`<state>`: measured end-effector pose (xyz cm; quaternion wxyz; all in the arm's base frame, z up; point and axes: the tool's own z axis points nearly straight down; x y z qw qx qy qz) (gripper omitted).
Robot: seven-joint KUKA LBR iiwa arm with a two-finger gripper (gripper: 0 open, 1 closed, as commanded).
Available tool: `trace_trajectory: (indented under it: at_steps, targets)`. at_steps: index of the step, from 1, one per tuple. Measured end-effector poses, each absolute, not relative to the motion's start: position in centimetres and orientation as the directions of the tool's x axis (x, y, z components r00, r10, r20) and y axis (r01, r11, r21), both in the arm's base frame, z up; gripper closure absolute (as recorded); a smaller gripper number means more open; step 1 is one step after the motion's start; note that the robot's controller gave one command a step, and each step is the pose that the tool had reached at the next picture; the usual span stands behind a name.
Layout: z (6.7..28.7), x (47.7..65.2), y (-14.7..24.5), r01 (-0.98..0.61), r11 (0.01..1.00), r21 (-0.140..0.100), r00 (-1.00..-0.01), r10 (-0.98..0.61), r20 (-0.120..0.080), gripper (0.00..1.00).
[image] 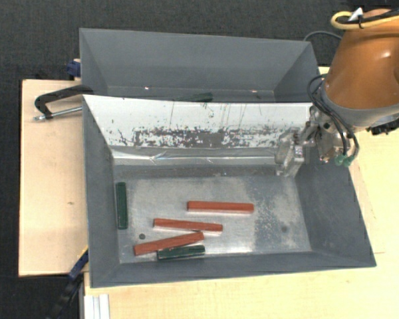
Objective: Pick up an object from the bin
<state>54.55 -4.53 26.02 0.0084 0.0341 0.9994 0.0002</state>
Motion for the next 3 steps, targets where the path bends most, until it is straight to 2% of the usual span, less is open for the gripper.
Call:
trace_trajectory:
  at_steps: [1,2,3]
  targets:
    - [25.5,54.4,-4.5,0.069,0.998,0.001,-0.998,0.069,-0.006,0.0]
    - [25.5,54.4,-4.5,0.069,0.998,0.001,-0.998,0.069,-0.006,0.0]
    - [20.4,55.7,-1.6,0.044,0.999,0.0,-0.999,0.044,-0.01,0.0]
